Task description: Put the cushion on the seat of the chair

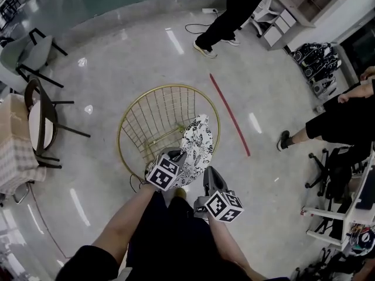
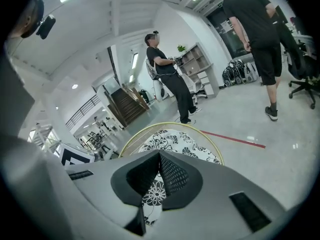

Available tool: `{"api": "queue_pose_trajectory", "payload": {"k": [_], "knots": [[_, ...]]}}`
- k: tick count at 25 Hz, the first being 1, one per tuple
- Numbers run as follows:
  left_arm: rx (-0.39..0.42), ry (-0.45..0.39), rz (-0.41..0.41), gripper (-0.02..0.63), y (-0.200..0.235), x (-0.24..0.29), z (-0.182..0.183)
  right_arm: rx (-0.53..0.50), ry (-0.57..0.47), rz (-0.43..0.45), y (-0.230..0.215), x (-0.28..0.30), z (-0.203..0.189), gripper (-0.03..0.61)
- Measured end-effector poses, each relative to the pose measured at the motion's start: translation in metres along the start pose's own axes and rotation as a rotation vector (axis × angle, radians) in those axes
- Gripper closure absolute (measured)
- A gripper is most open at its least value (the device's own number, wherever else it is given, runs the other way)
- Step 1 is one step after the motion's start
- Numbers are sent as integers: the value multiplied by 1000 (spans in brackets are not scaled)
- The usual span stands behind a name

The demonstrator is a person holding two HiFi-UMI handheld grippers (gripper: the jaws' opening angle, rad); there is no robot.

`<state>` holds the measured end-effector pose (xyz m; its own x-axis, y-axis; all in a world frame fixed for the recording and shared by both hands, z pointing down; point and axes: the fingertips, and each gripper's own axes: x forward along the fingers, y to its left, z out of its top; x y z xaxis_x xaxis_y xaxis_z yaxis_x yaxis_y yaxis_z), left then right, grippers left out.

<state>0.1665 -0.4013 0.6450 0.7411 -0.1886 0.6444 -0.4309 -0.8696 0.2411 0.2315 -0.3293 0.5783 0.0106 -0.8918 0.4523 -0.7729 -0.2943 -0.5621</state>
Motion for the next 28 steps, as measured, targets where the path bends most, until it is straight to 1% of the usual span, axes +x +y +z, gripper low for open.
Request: {"api": "queue_pose_trajectory", "payload": {"k": [8, 12, 20, 23, 26, 28], "knots": [[35, 61, 20, 580, 20, 14, -8, 8, 8, -8, -1, 4, -2, 584], [42, 94, 54, 578, 35, 18, -17, 7, 25, 3, 0, 10, -6, 584], [37, 122, 108, 577, 61, 23, -26, 1, 82, 19, 4, 35, -14, 584], [23, 130, 136, 575, 77, 24, -32, -25, 113, 24, 10, 47, -22, 584], [16, 138, 143, 571, 88, 25, -39, -44, 137, 34, 17, 52, -28, 584], [27, 152, 148, 566, 93, 26, -42, -47, 144, 39, 21, 52, -30, 584]]}}
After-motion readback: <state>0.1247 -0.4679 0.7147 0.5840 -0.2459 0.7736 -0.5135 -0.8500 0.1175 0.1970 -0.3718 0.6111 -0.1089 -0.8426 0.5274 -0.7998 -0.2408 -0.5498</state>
